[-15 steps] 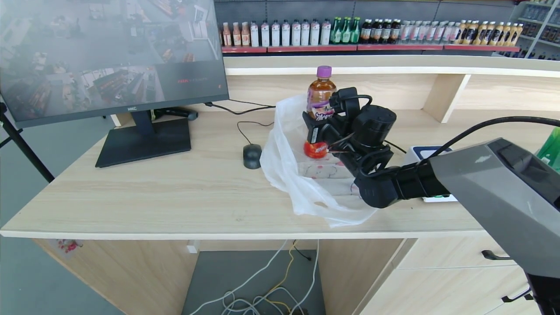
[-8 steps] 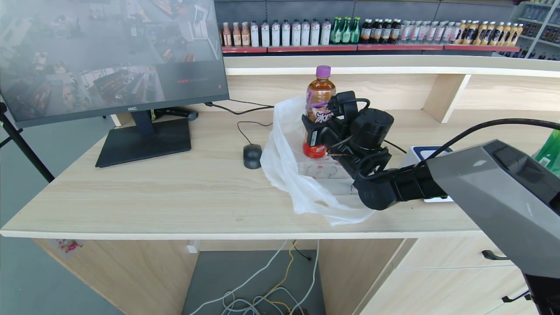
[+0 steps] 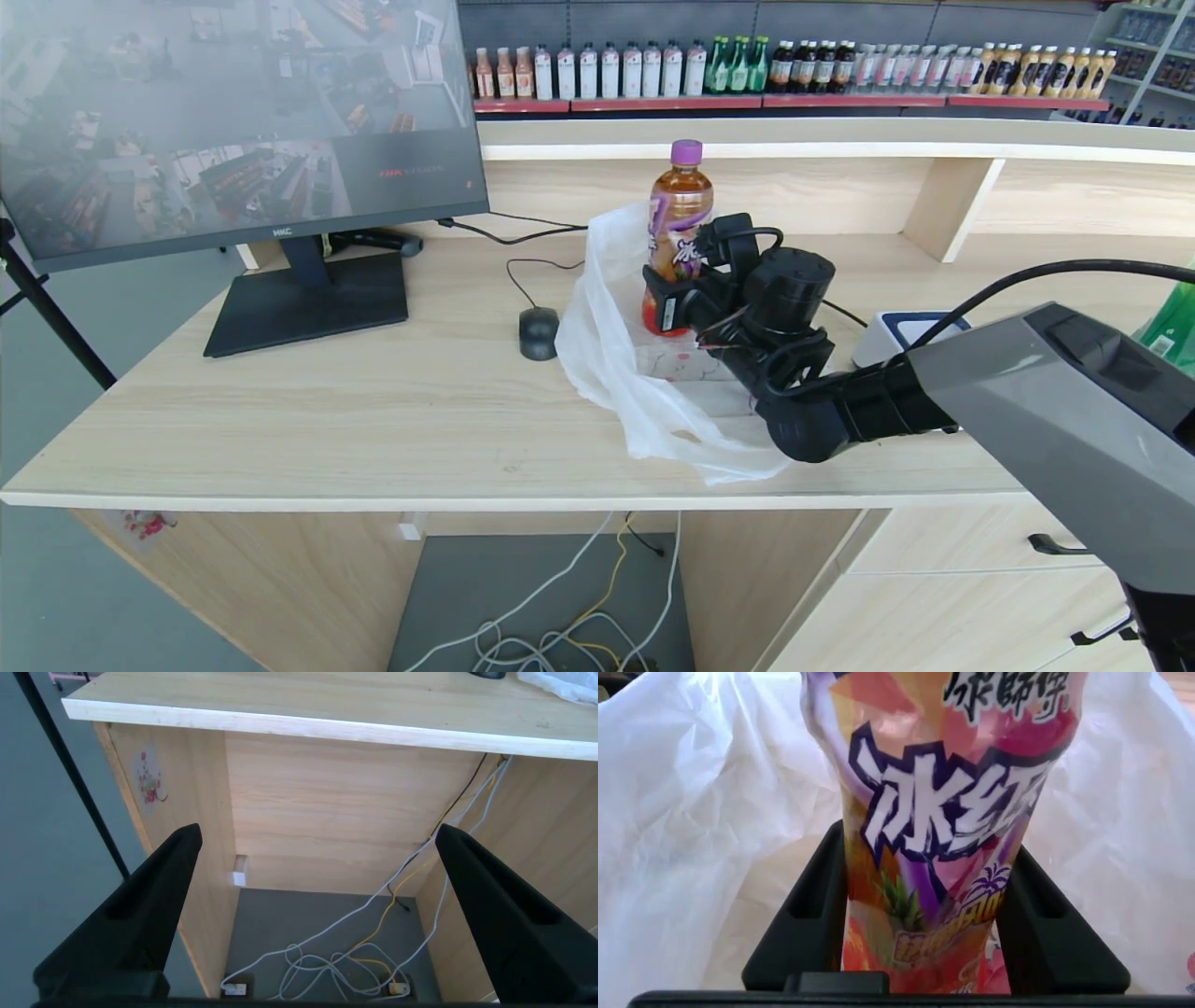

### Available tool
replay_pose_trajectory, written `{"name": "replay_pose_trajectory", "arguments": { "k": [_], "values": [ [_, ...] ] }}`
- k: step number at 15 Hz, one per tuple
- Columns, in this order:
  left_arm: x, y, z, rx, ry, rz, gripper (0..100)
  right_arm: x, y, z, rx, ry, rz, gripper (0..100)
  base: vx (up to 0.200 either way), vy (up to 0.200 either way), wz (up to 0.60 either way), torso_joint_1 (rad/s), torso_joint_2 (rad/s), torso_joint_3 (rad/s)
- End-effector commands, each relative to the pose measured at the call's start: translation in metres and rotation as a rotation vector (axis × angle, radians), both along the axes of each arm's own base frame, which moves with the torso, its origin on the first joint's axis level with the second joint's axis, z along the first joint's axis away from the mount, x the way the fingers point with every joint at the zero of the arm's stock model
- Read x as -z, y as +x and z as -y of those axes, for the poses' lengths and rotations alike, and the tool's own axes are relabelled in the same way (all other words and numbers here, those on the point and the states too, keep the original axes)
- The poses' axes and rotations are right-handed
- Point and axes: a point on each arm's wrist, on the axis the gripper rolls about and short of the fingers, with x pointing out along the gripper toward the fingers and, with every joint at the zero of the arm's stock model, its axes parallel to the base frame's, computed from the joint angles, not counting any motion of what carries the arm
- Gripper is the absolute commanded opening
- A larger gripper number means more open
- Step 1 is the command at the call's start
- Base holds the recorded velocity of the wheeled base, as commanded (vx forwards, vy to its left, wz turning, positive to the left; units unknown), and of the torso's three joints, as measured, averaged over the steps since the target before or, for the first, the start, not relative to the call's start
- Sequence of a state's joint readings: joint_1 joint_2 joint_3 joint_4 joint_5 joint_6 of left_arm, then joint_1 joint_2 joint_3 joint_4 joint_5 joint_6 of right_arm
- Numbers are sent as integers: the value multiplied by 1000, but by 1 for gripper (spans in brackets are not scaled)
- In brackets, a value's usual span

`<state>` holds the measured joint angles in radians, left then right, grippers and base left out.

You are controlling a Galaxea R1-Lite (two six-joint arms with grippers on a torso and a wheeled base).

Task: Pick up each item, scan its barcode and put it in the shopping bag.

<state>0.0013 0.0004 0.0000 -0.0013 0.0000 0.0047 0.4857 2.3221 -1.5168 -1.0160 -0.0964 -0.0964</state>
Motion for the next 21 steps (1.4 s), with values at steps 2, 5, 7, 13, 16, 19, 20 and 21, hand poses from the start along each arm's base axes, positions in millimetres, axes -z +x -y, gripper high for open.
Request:
{"name": "replay_pose_trajectory", "arguments": {
  "k": [2, 5, 7, 13, 16, 19, 20, 21],
  "values": [
    [0, 0, 0, 0, 0, 1, 100, -4, -2, 2, 1, 3, 6, 0, 0, 0, 0, 0, 0, 0],
    [0, 0, 0, 0, 0, 1, 100, -4, -2, 1, -2, 2, 5, 0, 0, 0, 0, 0, 0, 0],
    [0, 0, 0, 0, 0, 1, 100, -3, -3, 0, -3, 1, 4, 100, 0, 0, 0, 0, 0, 0],
    [0, 0, 0, 0, 0, 1, 100, -12, -7, 1, -5, 21, 40, 100, 0, 0, 0, 0, 0, 0],
    [0, 0, 0, 0, 0, 1, 100, -23, -16, 7, -5, 27, 51, 100, 0, 0, 0, 0, 0, 0],
    [0, 0, 0, -2, 0, 1, 100, -29, -37, 11, -15, 24, 51, 100, 0, 0, 0, 0, 0, 0],
    [0, 0, 0, -2, 0, 1, 100, -30, -40, 13, -14, 22, 50, 100, 0, 0, 0, 0, 0, 0],
    [0, 0, 0, 0, 0, 1, 100, -30, -53, 19, -13, 16, 47, 100, 0, 0, 0, 0, 0, 0]
  ]
}}
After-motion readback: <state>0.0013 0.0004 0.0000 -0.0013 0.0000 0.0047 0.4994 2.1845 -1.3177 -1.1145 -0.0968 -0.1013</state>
